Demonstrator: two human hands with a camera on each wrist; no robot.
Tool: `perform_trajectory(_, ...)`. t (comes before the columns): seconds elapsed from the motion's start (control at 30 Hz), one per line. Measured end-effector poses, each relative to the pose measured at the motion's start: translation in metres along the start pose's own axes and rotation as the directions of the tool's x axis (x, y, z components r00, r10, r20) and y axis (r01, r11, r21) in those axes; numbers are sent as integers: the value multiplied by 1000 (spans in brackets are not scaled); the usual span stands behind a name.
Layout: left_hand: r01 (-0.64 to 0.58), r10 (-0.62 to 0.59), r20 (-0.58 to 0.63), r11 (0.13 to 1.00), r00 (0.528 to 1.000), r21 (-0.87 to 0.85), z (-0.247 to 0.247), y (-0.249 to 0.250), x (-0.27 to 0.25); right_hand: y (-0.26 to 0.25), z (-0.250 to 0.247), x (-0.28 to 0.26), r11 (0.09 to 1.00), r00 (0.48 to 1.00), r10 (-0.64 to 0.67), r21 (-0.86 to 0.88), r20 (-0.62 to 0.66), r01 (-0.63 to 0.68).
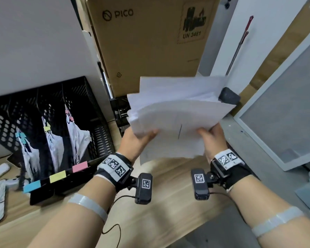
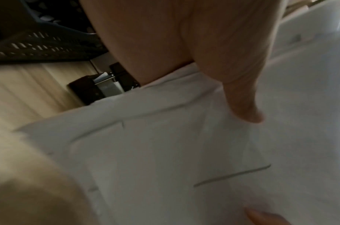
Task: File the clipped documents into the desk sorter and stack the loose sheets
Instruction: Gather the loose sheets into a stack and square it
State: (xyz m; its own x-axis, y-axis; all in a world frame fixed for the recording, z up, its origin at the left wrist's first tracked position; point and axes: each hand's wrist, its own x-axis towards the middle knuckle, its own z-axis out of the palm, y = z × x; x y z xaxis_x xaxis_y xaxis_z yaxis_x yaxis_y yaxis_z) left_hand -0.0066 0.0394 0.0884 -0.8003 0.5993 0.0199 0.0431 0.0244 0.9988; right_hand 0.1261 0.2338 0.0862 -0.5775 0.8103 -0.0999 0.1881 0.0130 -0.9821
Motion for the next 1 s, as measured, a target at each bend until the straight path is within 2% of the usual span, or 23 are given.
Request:
perform_trajectory(0.07, -4, 3, 32, 1000, 999, 26, 5, -13, -7, 12, 1, -14, 997, 998, 63, -36, 24, -62)
perform_trajectory(0.2, 57, -56, -53, 998, 997, 19, 11, -43, -14, 39, 1, -24, 985, 986, 164, -48, 12, -164)
perform_trajectory(0.27, 80, -79, -34, 997, 996, 14, 15, -48, -11, 44, 3, -22, 981, 982, 188, -52, -1, -188)
perform_trajectory(0.4, 105, -105, -11, 994, 994, -25, 18, -49, -6, 39, 2, -20, 986, 988, 155, 64, 6, -155)
perform_trajectory(0.53, 117, -117, 7, 992, 993, 47, 18, -55, -2, 46, 1, -15, 984, 984, 179, 25, -5, -179)
perform_trajectory(0.67, 135, -135, 2, 990, 991, 26, 21, -52, 0, 48, -1, -12, 983, 983, 184, 17, 0, -184)
perform_trajectory(0.77, 130, -130, -2, 988, 991, 83, 22, -55, 1, 46, -3, -7, 983, 983, 179, -56, 42, -176)
perform_trajectory(0.83, 118, -116, -29, 989, 993, 88, 21, -56, 3, 35, -6, -5, 986, 988, 137, -111, 76, -128)
perform_trajectory(0.93, 124, -120, -142, 992, 983, 14, 22, -52, 8, 21, -8, -2, 996, 995, 48, -84, 84, -41)
perform_trajectory(1.0, 142, -141, -170, 990, 975, -8, 23, -58, 8, 24, -5, -7, 996, 993, 62, -70, 105, -55)
